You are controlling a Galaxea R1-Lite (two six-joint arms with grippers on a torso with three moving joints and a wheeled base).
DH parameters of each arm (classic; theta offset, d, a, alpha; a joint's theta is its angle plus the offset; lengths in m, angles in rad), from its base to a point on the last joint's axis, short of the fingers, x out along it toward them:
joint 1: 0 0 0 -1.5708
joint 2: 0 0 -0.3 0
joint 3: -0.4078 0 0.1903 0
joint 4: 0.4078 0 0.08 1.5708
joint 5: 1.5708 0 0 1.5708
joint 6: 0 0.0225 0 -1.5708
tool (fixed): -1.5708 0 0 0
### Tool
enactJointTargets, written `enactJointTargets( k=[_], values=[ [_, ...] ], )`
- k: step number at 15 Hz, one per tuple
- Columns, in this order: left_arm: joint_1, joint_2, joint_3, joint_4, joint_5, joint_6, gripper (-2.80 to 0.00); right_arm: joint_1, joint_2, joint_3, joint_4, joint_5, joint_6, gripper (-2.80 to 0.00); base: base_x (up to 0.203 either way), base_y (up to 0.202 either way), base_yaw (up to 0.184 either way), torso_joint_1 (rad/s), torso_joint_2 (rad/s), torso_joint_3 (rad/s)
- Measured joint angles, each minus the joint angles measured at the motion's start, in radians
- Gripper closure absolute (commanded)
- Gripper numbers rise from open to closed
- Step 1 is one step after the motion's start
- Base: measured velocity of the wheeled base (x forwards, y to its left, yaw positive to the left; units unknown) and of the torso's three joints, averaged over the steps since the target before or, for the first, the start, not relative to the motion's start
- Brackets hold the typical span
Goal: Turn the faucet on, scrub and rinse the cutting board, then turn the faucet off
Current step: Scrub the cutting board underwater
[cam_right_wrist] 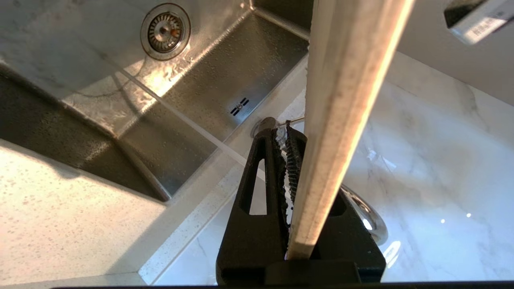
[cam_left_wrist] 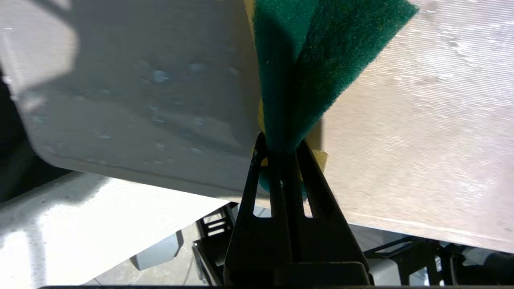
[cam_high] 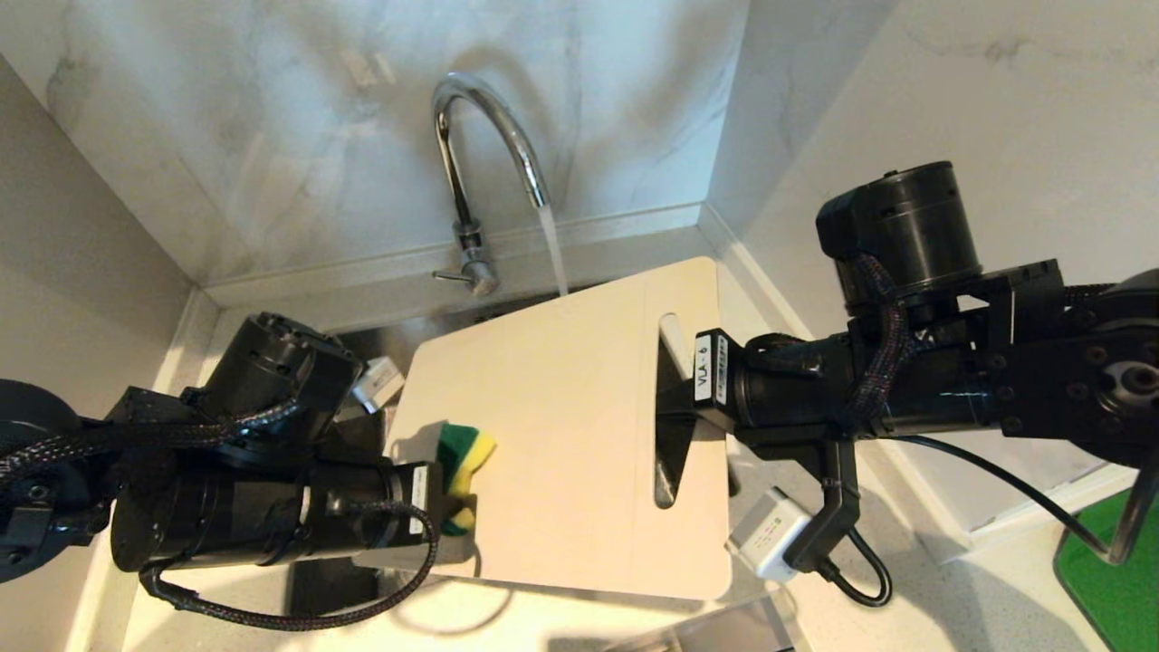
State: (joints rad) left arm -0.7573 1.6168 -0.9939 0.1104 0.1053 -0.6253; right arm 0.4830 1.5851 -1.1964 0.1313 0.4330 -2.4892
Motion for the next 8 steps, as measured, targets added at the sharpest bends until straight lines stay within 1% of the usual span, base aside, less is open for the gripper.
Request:
enactJointTargets(
  k=[4,7,8],
  values=[
    [0.035,0.01,0.063,-0.022,-0.005,0.03,0.0,0.0,0.0,0.002,0.0,0.001,-0.001,0.0,0.0,0.0,0.0,0.0,0.0,0.0],
    [0.121,0.014,0.155,-0.113,-0.01,0.095,0.0,0.0,0.0,0.003,-0.002,0.001,-0.001,0.0,0.0,0.0,0.0,0.0,0.0,0.0],
    [0.155,0.015,0.184,-0.135,-0.025,0.116,0.0,0.0,0.0,0.004,-0.002,0.002,-0.001,0.0,0.0,0.0,0.0,0.0,0.0,0.0]
  ],
)
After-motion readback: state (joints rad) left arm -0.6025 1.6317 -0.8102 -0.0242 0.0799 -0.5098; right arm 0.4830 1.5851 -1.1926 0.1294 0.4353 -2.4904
